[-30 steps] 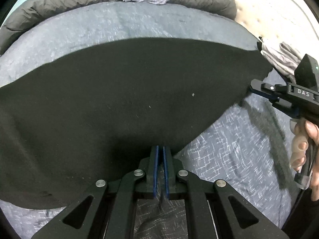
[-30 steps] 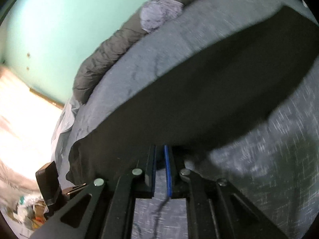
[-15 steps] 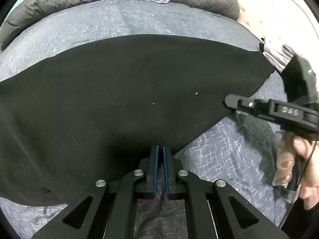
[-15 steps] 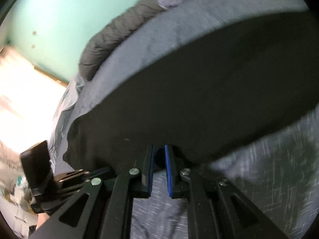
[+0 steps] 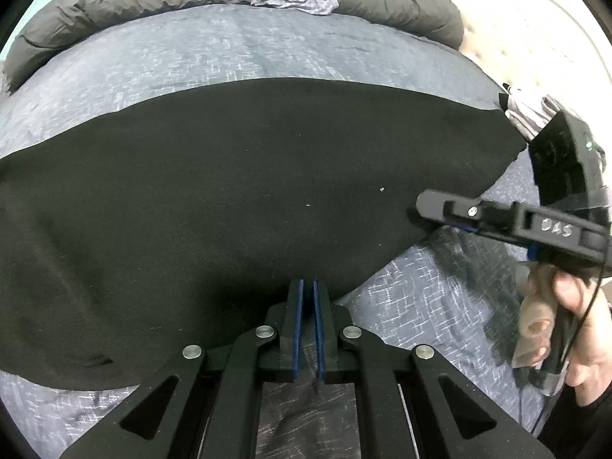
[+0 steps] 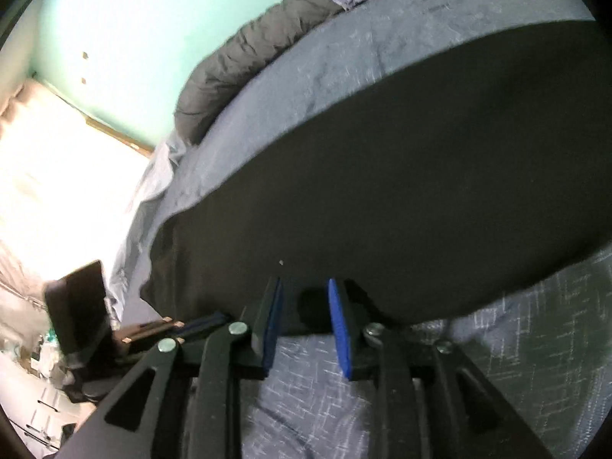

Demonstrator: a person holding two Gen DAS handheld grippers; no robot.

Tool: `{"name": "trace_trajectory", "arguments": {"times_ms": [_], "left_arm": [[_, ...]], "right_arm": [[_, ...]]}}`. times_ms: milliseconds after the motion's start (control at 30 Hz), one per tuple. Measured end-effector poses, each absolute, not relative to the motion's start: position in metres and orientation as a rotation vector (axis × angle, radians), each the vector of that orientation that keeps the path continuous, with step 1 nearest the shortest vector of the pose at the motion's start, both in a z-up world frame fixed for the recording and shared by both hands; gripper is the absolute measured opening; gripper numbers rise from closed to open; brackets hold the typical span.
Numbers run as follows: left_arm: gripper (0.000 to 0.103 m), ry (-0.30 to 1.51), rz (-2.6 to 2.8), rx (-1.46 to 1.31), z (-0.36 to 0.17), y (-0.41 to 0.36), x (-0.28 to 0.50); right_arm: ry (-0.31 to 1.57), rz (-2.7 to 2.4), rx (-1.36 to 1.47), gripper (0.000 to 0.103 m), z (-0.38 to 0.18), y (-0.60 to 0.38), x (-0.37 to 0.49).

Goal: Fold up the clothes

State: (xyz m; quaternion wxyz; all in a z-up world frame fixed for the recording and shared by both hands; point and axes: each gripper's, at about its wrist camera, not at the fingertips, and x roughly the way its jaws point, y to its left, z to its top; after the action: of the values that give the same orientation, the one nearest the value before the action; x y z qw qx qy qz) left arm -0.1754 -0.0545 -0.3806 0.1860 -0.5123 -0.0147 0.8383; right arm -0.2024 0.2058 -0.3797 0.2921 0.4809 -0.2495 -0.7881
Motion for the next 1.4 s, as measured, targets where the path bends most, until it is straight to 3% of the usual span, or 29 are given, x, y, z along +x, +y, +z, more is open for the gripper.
{"name": "trace_trajectory", "arguments": {"times_ms": [233, 533, 667, 1033, 1133, 1267, 1400], "left_arm": [[0.006, -0.112, 2.436, -1.439, -0.373, -0.096, -0.169], [0.006, -0.334, 2.538, -1.421, -0.372, -0.158, -0.151], [0.006, -0.308, 2.598, -1.416, -0.368, -0.17, -0.147], [0.006, -0.303, 2.577, -1.528, -0.397, -0.18, -0.145], [0.006, -0.218, 2.629, -1.46, -0.382, -0.174, -0.141], [0.022, -0.201, 2.652, -1.413, -0.373, -0.174, -0.149], [0.022, -0.254, 2.641, -1.475, -0.386, -0.183, -0.156]], "right_arm": [[-0.787, -2.251, 1.31, 0.024, -0.38, 0.274, -0.22], [-0.973, -2.396, 1.296, 0.024, -0.381, 0.355, -0.233], [-1.063, -2.461, 1.281, 0.024, -0.383, 0.386, -0.233], [-1.074, -2.489, 1.243, 0.026, -0.381, 0.385, -0.236], [-1.091, -2.48, 1.242, 0.028, -0.384, 0.385, -0.236], [-1.081, -2.479, 1.245, 0.029, -0.384, 0.382, -0.233], [-1.081, -2.476, 1.244, 0.029, -0.384, 0.382, -0.232]]}}
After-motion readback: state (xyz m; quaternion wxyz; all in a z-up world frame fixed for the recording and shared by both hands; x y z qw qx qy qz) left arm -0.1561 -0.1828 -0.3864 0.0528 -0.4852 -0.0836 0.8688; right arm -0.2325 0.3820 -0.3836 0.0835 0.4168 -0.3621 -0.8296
